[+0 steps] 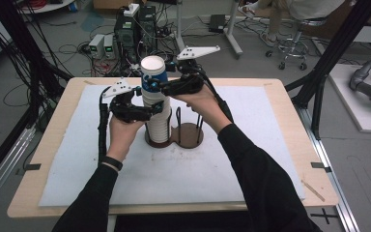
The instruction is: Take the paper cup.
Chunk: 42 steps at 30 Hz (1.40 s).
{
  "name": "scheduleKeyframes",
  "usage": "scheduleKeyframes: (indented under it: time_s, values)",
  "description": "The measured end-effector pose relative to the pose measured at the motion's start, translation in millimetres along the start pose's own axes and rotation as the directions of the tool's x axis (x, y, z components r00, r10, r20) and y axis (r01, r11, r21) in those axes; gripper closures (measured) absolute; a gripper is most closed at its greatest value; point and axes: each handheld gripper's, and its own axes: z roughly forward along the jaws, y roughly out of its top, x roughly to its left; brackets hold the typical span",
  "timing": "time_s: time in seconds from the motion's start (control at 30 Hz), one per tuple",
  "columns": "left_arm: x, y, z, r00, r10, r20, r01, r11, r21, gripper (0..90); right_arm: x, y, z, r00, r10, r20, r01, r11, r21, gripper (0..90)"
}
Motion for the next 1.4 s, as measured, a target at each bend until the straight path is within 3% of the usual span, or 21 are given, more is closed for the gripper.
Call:
scheduleKeyframes:
  time_s: [0.17, 0.4, 0.53, 1.0, 1.13, 1.4]
  values:
    - [0.0, 0.0, 0.2, 1.0, 0.005, 0.004, -0.005, 1.0, 0.001, 10.5, 0.1, -0.1, 9.5, 0.9999, 0.006, 0.015, -0.006, 0.999, 0.04, 19.1]
    - [-0.2, 0.1, 0.1, 1.0, 0.006, 0.003, -0.006, 1.0, 0.003, 10.5, 2.4, 1.0, 10.3, 0.9991, -0.013, 0.041, 0.011, 0.999, 0.04, 24.0]
    - [-0.2, 0.1, 0.1, 1.0, 0.006, 0.003, -0.006, 1.0, 0.002, 10.5, 3.5, 5.4, 6.2, 0.999, -0.013, 0.044, 0.013, 1.0, -0.006, 24.6]
    - [-0.5, 0.2, 0.0, 1.0, 0.005, 0.003, -0.005, 1.0, 0.003, 10.5, 11.3, 35.5, -8.6, 0.9972, -0.048, 0.057, 0.052, 0.996, -0.076, 24.5]
    - [-0.4, 0.2, 0.0, 1.0, 0.005, 0.003, -0.005, 1.0, 0.002, 10.5, 11.9, 46.7, -22.0, 0.9972, -0.045, 0.06, 0.052, 0.989, -0.136, 24.5]
    - [-0.6, 0.2, 0.2, 1.0, 0.006, 0.004, -0.006, 1.0, 0.001, 10.5, 12.0, 59.7, -50.8, 0.9967, -0.058, 0.057, 0.067, 0.982, -0.177, 24.6]
